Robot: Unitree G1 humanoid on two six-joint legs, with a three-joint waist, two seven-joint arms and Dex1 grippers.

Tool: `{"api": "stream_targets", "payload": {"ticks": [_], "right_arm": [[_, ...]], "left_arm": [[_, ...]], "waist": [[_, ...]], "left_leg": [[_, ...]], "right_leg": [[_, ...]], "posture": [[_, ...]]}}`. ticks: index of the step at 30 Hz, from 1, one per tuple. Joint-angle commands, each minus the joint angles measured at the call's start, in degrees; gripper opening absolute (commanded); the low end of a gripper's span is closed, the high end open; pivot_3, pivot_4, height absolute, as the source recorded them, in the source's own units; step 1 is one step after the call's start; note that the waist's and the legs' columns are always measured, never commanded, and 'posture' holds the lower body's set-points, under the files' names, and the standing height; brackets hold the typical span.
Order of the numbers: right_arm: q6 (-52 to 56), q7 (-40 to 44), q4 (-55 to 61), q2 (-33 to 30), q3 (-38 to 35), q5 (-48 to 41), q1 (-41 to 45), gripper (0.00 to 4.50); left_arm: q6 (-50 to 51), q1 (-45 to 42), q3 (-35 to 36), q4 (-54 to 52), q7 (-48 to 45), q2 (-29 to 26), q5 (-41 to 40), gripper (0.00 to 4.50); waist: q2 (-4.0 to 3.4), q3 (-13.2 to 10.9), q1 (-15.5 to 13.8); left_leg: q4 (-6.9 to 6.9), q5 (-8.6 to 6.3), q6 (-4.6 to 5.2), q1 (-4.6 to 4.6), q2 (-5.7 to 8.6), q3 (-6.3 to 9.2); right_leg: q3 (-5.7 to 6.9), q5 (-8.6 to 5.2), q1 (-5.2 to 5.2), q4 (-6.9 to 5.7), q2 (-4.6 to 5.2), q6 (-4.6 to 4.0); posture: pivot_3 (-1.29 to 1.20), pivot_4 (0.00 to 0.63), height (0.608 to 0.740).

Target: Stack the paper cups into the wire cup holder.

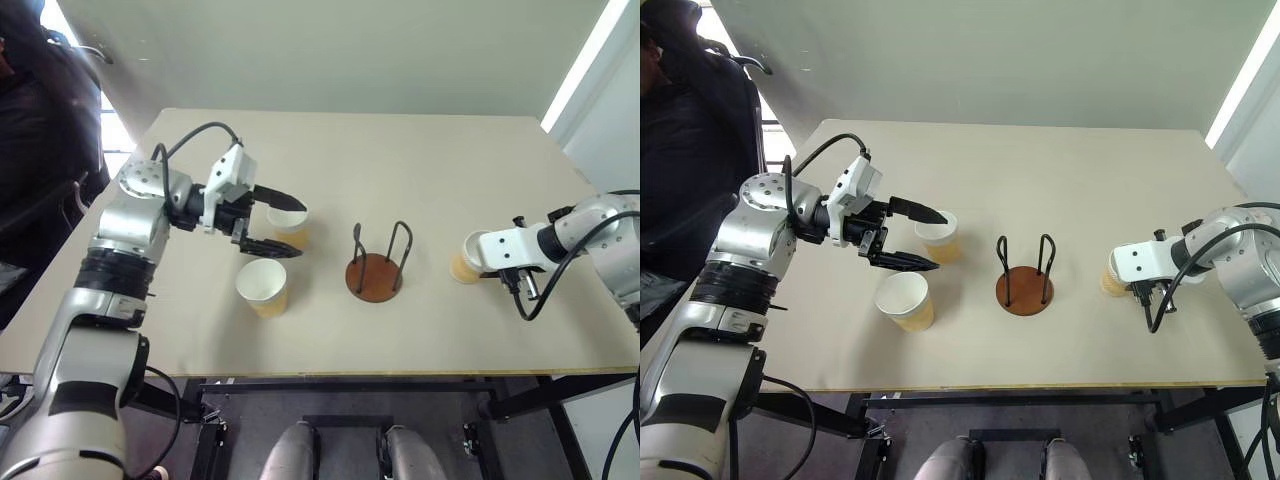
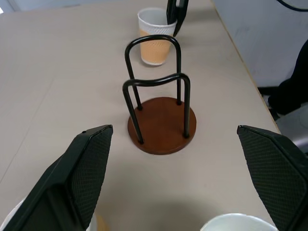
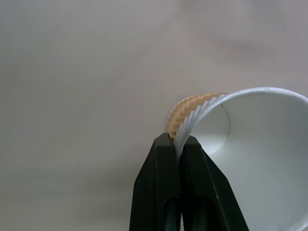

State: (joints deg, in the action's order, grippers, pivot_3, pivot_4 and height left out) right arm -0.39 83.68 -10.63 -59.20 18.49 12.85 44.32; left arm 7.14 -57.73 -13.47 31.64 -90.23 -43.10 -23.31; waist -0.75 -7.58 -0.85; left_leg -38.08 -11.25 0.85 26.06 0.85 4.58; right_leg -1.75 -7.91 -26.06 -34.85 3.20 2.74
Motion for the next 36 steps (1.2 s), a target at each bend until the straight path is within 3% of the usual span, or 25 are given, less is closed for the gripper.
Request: {"api": "stream_targets", "payload": {"ticks": [1, 11, 24, 36], "right_arm": [[1.1, 1.7, 2.5, -1.5, -2.6, -1.1, 3.6, 0.02], [8.7, 6.9, 10.3, -0.8, -3.2, -4.6, 14.1, 0.02], [16.4, 8.6, 11.8, 4.2, -1.7, -5.8, 27.1, 0.02], [22.8, 8.8, 16.4, 6.7, 0.7, -10.5, 27.0, 0.02]], "left_arm": [[-1.7, -2.9, -0.4, 0.6, -2.3, 0.0, -1.2, 4.45], [-5.7, -2.9, -2.4, 4.2, -2.3, 0.9, -1.8, 4.45], [-10.6, -12.4, -5.0, 14.3, -2.3, -0.6, -2.6, 4.45], [-12.6, -13.4, -8.2, 16.5, -2.3, -3.9, -5.7, 4.45]], "waist": [[0.00, 0.0, 0.0], [0.00, 0.0, 0.2], [0.00, 0.0, 0.3], [0.00, 0.0, 0.3]], "left_leg": [[0.00, 0.00, 0.00, 0.01, 0.00, 0.00], [0.10, -0.04, -0.06, 0.02, -0.01, 0.03], [0.12, -0.07, -0.06, 0.08, -0.02, 0.04], [0.14, -0.11, -0.08, 0.38, -0.02, 0.04]], "right_leg": [[0.00, 0.00, 0.00, 0.00, 0.00, 0.00], [0.06, -0.11, -0.10, -0.04, -0.02, -0.17], [0.05, -0.16, -0.20, -0.07, -0.03, -0.25], [0.08, -0.27, -0.49, -0.08, -0.03, -0.27]], "posture": [[0.00, 0.150, 0.740], [0.00, 0.150, 0.740], [0.00, 0.150, 0.740], [0.00, 0.150, 0.740]]}}
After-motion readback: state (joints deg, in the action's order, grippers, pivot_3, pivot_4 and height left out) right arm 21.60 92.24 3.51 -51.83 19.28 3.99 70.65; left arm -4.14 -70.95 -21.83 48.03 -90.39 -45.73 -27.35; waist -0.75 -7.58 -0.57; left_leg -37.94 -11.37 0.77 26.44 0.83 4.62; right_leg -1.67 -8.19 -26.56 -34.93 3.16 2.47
